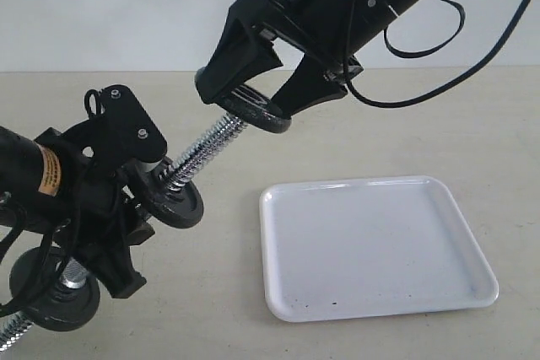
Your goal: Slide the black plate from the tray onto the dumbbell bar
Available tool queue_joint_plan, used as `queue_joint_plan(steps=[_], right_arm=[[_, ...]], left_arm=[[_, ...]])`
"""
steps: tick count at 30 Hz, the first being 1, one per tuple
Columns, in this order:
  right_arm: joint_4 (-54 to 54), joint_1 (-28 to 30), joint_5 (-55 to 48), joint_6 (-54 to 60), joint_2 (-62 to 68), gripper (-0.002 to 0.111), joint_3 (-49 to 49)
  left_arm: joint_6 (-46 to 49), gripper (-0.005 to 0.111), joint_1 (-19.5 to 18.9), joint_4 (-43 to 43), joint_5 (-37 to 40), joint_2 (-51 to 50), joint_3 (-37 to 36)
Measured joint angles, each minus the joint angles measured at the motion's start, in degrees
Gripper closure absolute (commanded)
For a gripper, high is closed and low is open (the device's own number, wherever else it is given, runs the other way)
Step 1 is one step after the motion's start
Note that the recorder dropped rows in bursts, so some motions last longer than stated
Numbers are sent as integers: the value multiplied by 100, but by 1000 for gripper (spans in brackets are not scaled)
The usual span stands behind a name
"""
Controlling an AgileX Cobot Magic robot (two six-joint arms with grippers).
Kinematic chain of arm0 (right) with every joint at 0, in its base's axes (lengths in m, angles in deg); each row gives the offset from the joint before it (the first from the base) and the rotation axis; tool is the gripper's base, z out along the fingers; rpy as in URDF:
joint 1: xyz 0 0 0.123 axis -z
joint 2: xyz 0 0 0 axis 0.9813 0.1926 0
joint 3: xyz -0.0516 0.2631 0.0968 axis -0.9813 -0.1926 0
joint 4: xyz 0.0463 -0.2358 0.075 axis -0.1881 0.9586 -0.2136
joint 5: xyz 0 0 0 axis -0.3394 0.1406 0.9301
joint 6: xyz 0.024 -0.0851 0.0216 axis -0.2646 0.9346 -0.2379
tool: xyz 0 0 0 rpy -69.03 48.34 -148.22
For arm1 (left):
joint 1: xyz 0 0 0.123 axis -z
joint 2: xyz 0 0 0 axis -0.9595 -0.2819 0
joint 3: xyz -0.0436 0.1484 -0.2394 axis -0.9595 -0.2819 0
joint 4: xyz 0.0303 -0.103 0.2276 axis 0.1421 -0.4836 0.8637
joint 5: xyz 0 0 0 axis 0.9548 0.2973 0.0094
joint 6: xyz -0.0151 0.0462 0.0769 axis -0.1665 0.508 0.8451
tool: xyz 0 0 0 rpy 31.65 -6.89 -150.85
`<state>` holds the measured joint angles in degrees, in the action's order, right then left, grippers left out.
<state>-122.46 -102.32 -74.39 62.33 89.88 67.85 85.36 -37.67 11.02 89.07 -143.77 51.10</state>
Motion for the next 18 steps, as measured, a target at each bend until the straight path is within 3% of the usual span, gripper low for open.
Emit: queue_joint_plan(steps=[5,18], right_arm=[[369,0,-37,-230,-371,108,0],[462,0,-46,-295,-397,108,0]], left_arm=[[-599,102,0,396,-232,-170,-33],[-689,102,0,284,-504,-170,-33]])
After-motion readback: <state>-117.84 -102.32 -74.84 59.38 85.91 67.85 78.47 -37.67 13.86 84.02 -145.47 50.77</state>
